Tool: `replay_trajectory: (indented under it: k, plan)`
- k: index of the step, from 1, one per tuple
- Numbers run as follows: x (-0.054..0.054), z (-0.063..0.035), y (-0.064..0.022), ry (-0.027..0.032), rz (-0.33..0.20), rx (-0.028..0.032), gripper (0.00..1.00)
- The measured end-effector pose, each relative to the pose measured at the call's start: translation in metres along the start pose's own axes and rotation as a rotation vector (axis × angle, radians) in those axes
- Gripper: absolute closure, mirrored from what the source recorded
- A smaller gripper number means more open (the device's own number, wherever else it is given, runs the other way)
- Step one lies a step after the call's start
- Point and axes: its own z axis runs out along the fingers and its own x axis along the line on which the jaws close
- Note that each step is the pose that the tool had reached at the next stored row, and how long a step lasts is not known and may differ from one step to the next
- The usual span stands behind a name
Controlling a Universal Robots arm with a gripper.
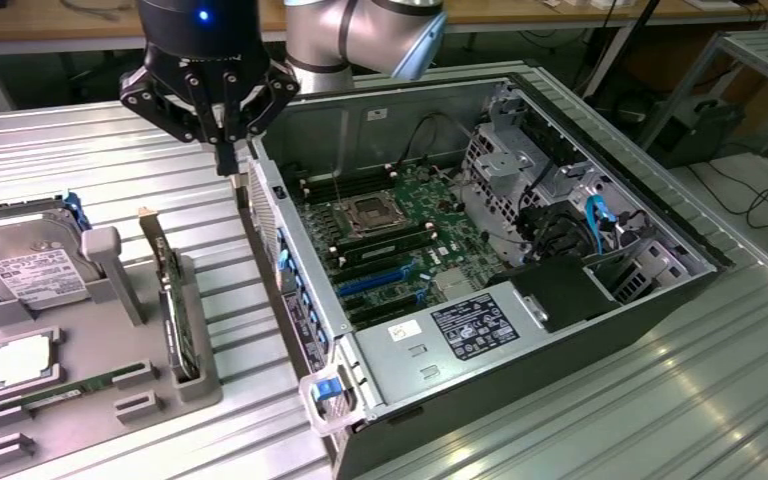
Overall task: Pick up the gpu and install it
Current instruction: 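Reach for the gpu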
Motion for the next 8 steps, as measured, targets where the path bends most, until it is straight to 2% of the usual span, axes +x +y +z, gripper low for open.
replay_trajectory:
  k: [8]
  plan:
    - [0.0087, -0.0002, -0.0021, 0.0000, 0.000, 0.0000, 0.89]
